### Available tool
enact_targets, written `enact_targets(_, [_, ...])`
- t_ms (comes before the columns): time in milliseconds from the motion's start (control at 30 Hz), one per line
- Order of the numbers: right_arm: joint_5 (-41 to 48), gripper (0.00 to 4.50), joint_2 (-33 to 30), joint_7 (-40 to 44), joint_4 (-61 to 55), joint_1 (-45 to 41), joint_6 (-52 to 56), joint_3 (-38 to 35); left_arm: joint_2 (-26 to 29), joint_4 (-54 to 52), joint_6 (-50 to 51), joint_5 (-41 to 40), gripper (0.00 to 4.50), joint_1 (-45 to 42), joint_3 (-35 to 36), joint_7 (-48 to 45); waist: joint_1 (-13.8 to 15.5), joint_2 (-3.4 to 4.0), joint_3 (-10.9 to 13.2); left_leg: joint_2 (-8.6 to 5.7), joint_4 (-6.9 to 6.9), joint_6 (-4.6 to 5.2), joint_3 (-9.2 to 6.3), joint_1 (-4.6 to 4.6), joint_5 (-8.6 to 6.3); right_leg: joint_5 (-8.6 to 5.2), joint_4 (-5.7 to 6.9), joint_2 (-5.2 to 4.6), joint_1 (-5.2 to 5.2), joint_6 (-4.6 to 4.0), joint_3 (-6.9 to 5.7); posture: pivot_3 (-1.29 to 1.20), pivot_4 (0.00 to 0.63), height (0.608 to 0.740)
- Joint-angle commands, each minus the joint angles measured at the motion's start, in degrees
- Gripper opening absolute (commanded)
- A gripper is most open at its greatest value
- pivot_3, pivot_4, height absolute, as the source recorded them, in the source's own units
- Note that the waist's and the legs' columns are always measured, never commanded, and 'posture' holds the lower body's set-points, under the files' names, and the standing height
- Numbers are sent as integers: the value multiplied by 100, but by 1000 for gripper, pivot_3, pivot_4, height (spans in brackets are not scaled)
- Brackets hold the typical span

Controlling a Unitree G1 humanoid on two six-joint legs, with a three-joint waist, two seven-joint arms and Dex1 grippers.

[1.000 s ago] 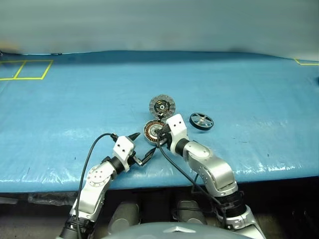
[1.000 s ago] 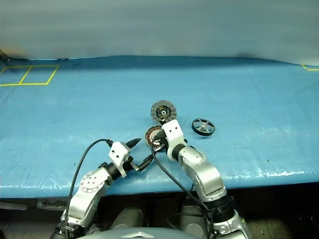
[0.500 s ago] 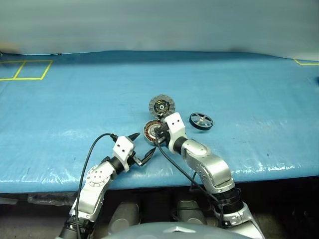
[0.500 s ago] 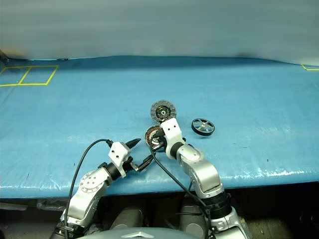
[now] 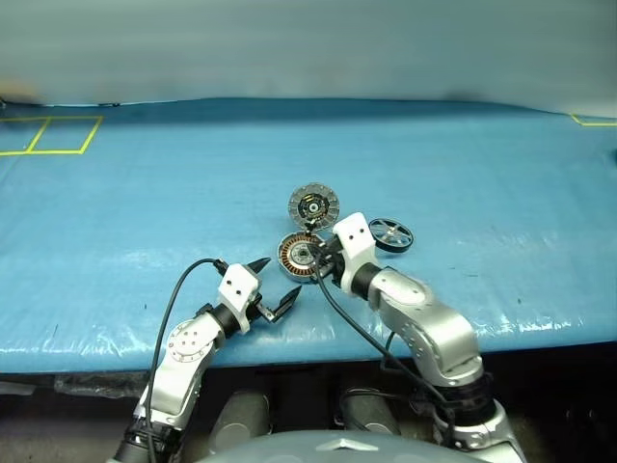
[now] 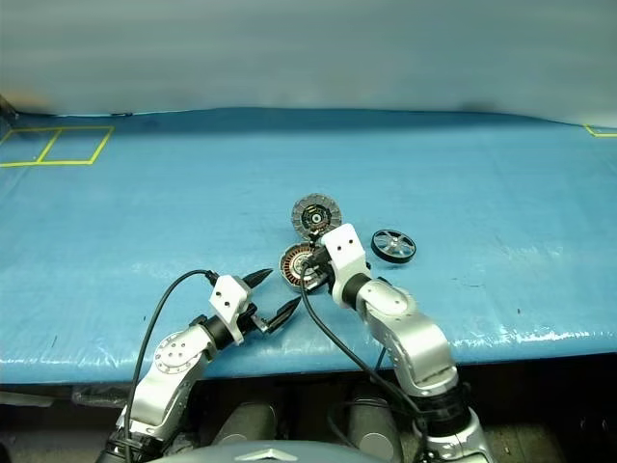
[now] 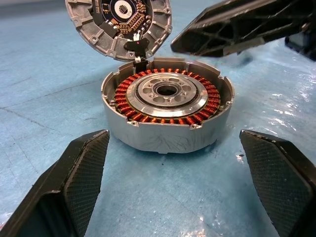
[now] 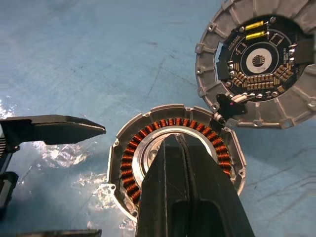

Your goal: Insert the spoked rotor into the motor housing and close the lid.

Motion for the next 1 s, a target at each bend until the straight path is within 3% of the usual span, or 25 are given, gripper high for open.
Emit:
enact_targets(33, [-72, 16, -422, -141, -522, -63, 490, -586, -3, -144, -52, -24, 4500, -14, 19, -12, 8, 0, 0, -1, 2, 0, 0, 0, 0, 0, 0, -2, 1, 1, 0, 0, 150, 740])
enact_targets(67, [-118, 16, -523, -216, -528, -84, 590, -684, -5, -145, -49, -28, 4500, -15, 18, -15, 11, -1, -1, -2, 5, 1, 0, 0, 0, 1, 0, -3, 3, 2, -1, 0, 150, 740])
enact_targets(167, [-222, 581, -544, -614, -364, -230, 869, -1319, -5, -134, -43, -33, 4500, -23, 7, -32, 7, -1, 0, -1, 5, 0, 0, 0, 0, 1, 2, -8, 2, 2, -1, 0, 150, 740])
enact_targets(433, [-439, 3175, -174, -1285, 172, -595, 1254, -1863, -10, -131, -30, -32, 4500, -39, -3, -37, -2, -1, 0, 2, -4, 0, 5, 0, 1, 0, 3, -3, -3, -1, 1, 0, 150, 740])
enact_targets(567, [-349, 3175, 95, -1341, 409, -702, 1328, -1948, -9, -133, -17, -25, 4500, -41, -1, -27, 0, -1, 0, 1, -4, 1, 5, -1, 0, 0, 2, -3, -2, -2, 2, 0, 150, 740])
enact_targets(1000, [-487, 3175, -137, -1178, 1225, -756, 1032, -1785, -27, -153, -7, -24, 4500, -34, 13, 14, -5, 0, 0, 0, -3, 1, 5, 0, 1, 0, 2, -1, -2, -2, 2, 0, 150, 740])
